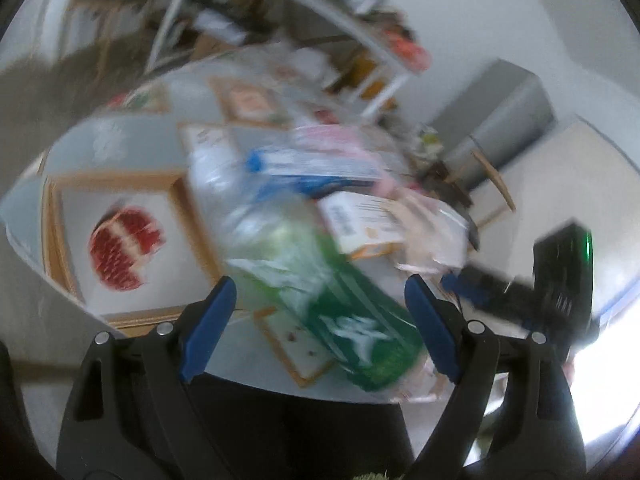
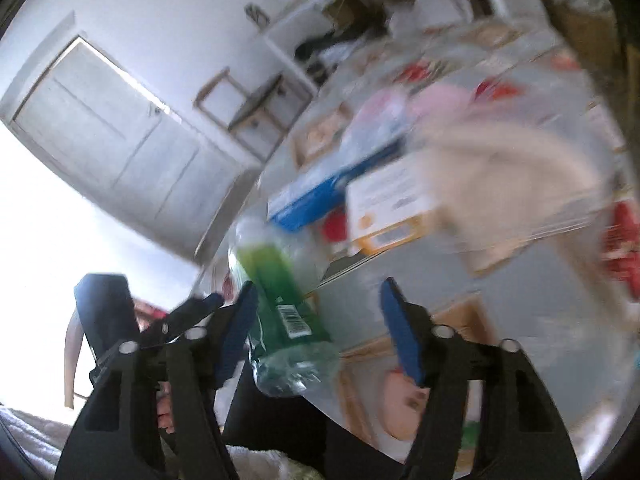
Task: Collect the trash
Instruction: 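Grasp the green-labelled plastic bottle with the left gripper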
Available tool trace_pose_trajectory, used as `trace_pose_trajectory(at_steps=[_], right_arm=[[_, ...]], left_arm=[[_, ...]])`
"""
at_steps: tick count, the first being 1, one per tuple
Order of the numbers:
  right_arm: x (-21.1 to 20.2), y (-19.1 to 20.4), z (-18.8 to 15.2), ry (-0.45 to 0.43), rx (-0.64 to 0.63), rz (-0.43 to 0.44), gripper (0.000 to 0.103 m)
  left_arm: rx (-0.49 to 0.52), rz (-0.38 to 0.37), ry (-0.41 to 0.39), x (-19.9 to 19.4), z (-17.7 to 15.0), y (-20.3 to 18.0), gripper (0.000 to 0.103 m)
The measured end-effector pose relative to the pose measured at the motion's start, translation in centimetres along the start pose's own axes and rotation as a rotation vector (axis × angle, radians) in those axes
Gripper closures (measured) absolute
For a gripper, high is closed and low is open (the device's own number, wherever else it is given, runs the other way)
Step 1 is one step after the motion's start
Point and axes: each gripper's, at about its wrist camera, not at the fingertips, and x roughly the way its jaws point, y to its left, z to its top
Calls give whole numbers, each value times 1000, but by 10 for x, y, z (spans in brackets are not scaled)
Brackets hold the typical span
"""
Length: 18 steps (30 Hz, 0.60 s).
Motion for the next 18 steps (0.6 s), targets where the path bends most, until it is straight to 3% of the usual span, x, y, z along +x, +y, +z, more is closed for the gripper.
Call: trace_pose_trajectory(at_steps=[3,10,18], right_arm=[[29,4,-7,96,31,64,66],[40,40,-32,225,-67,150,67],[25,80,-48,245,-248,128,67]], left_arm=[[-94,-4,19,8,11,19,22],[-130,12,78,24,21,30,24],[-127,25,181,42,21,29,35]])
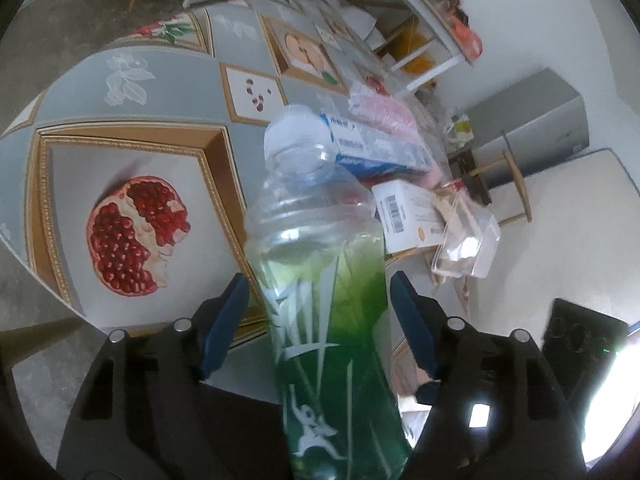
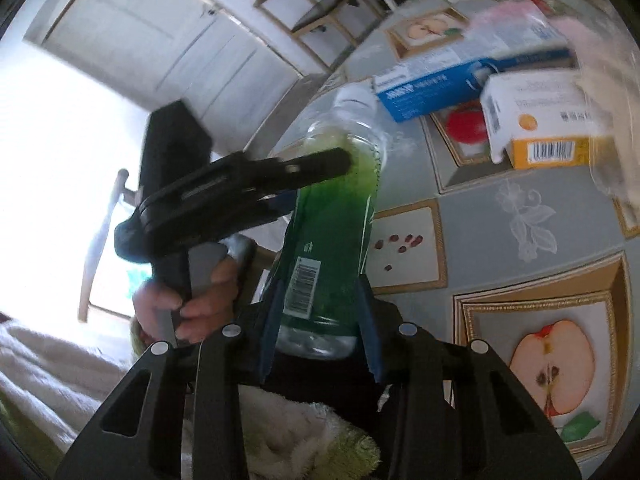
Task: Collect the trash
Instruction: 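Grasp the green-labelled plastic bottle with the left gripper, then grasp the clear plastic container with the right gripper while the left holds the bottle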
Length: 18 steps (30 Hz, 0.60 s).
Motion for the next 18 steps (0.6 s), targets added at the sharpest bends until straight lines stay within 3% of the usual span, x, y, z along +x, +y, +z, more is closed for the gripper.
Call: trace_pose_trajectory(at_steps=[7,10,13,16,18], right_arm=[[-24,13,-3,-24,-76,-34,66],[-40,3,4,-55,-63,-100,65],[-52,-4,8,-103,-84,-270,63],[-68,-8,15,-155,-160,-475,49],[-80,-7,19,-178,-276,-646,33]], left_arm=[[2,14,45,11,8,-6,40],[-2,7,52,11,9,-4,40],[3,5,48,10,8,-3,41],[16,9,41,9,5,-3,41],[26,12,37,7,3,-3,41]])
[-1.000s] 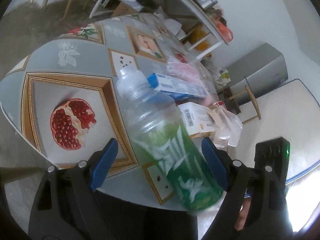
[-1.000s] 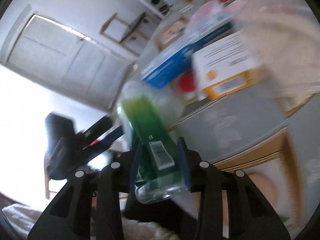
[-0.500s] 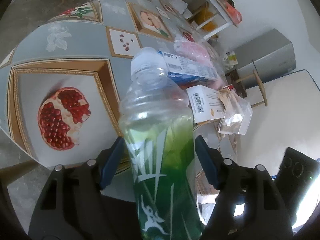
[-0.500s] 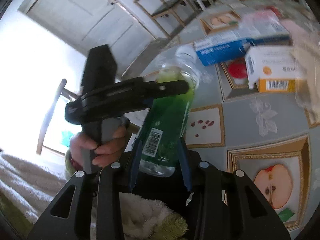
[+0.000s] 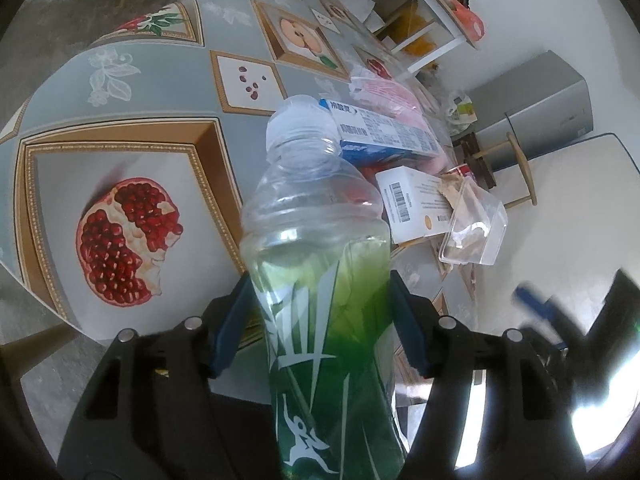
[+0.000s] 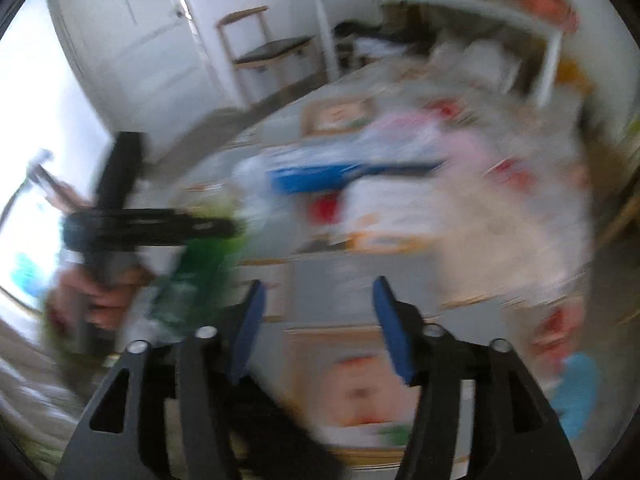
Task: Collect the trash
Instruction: 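Grasp the clear plastic container with the right gripper while the left holds the bottle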
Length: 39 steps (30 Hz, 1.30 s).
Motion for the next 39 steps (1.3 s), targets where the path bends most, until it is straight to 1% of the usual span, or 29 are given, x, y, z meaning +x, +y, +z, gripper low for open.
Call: trace_pose_trajectory(at_steps=[1,2,3,5,6,7,9,10,12,15,19,22,25,26,32,37,39], right_arm=[[-2,-1,2,-13,-58,-57,29],[-2,-1,4,-24,-131,-118,23],[2,0,5,-28,-254,-203,18],[10,1,7,-20,-417,-287,12],[19,2,5,-9,-543,-345,9],[27,2,4,5,-622,-379,8],[46,1,-2,58,-794,-420,7],[54,0,-4,86,-857,-430,7],[69,-5,-8,137,-947,-446,7],[90,-12,-7,189,-1028,-470,7],[108,-19,-4,214,-1098,-503,7],[122,-21,-3,239,-1114,-502,7],[128,-18,-4,229,-1132,-514,7],[128,-16,-4,219,-1130,-519,10],[114,-11,-6,164,-1059,-534,13],[89,-3,-11,107,-999,-560,14],[73,2,-13,70,-952,-570,14]], left_arm=[[6,3,-2,0,-1,-1,41],[10,5,-3,-1,-1,-1,41],[12,5,-2,-1,-2,-1,41],[11,2,-1,-2,-2,0,41],[10,1,0,-3,-2,1,41],[10,0,0,-3,-2,1,41],[9,0,-1,-3,-2,2,41],[11,0,-2,-3,-3,2,41],[12,1,-3,-3,-3,2,41],[18,2,-2,-3,-3,1,41],[27,1,1,-4,-2,2,41],[30,2,1,-4,-2,2,41],[28,2,0,-4,-3,2,41],[28,2,-1,-4,-2,2,41],[30,3,-2,-4,-2,1,41],[32,3,-5,-4,-1,1,41],[32,3,-7,-4,0,1,41]])
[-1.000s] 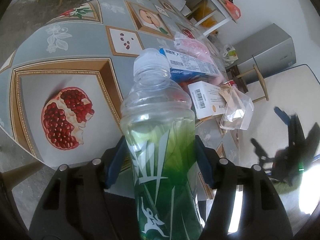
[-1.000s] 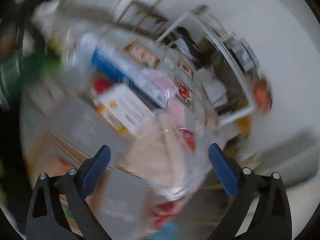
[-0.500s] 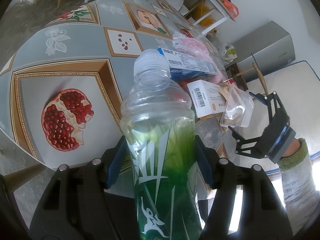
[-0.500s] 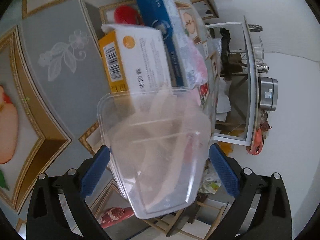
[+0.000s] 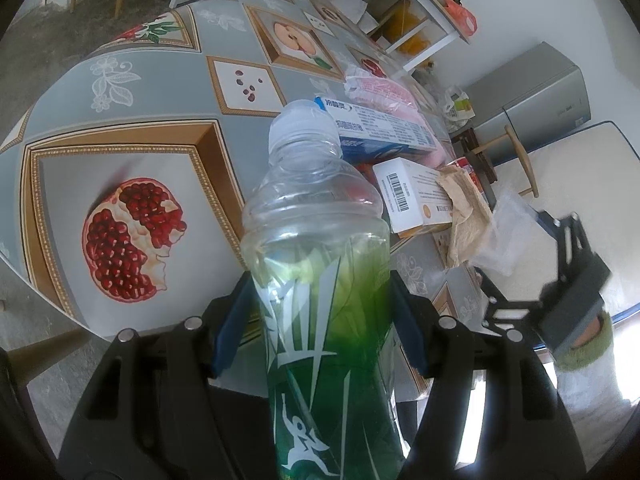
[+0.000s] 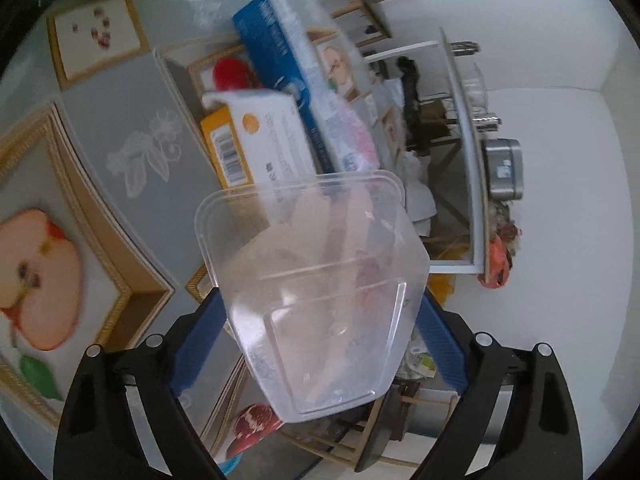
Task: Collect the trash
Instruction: 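Grasp the clear plastic container with the right gripper while the left holds the bottle, then lift the bottle and clear container and carry both over the blue wastebasket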
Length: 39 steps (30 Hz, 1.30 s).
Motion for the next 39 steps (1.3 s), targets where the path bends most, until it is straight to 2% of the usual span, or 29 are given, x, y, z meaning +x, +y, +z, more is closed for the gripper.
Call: trace_pose_trajectory(at_steps=[4,12,15,18,21,27,33,39], right_arm=[[-32,-16,-6,-29,179,-13,15],[-81,-49,-37,-61,660,16,15],[-94,-53,-52,-76,814,48,15],[-103,-58,-66,-111,975,133,15],[-104,-57,-75,-150,1073,203,15],[-99,-49,-76,-211,1176,299,15],[-93,-39,-69,-248,1195,352,15],[-91,-35,-66,-259,1193,368,15]], left_arm=[[-4,0,-6,0,1,0,41],[-23,2,-9,-1,-1,1,41],[-27,9,-5,-1,-1,-1,41],[-39,10,3,-1,0,-1,41],[-68,9,13,0,2,1,40],[-121,13,19,2,11,4,35],[-159,-4,59,9,22,5,36],[-163,-19,90,16,28,5,36]])
